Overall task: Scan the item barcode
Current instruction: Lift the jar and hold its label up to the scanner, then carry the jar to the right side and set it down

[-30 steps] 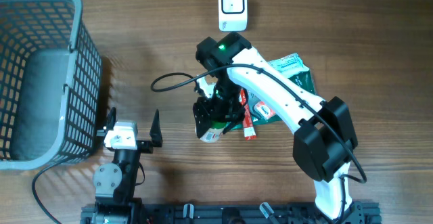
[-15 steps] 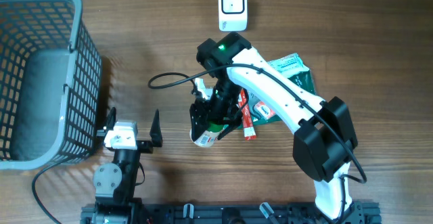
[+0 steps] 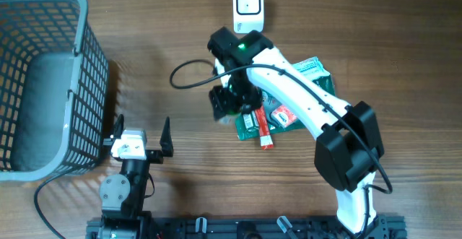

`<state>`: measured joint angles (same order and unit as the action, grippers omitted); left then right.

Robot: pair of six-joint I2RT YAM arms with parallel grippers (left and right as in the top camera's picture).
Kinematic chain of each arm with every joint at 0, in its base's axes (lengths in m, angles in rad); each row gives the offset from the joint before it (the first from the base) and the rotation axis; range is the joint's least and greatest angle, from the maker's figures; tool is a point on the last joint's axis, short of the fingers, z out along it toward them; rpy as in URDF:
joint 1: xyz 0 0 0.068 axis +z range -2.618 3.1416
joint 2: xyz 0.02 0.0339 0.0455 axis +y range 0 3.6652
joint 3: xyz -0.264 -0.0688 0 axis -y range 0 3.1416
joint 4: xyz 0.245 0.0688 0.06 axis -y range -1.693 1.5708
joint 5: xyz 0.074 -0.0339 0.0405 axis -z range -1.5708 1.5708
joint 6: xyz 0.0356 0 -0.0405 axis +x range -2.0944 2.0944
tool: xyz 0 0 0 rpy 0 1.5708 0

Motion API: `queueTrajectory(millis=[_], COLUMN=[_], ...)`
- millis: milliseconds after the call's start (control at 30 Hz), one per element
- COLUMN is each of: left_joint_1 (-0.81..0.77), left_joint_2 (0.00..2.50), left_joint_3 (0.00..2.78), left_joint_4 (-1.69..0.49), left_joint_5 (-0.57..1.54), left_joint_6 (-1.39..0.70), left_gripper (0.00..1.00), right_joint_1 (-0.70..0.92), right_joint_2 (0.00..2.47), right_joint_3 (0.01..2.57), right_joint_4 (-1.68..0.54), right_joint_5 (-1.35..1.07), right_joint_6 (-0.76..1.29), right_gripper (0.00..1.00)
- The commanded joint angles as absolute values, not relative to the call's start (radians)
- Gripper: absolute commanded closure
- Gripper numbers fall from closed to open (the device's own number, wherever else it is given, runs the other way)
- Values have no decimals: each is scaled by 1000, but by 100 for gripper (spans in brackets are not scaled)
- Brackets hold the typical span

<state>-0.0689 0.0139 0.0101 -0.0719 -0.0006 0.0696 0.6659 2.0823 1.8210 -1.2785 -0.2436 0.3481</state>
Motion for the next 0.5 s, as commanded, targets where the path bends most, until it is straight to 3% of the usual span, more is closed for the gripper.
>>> queueTrajectory(millis=[0,267,467], left_joint_1=[-65,-65,-65], left_joint_2=[5,5,5], left_joint_3=[6,6,6], left_joint_4=[-75,-75,-75], left_joint_5=[15,15,15], left_joint_6=[64,64,64], left_gripper=[0,0,0], right_joint_1=[636,628,587], right_joint_2=[2048,2060,2127], right_joint_3=[1825,1824,1824], right_joint_4=[-1171,-702,-382], right_joint_5=[69,474,572], right_joint_6=[378,294,151], right_gripper=[39,33,27])
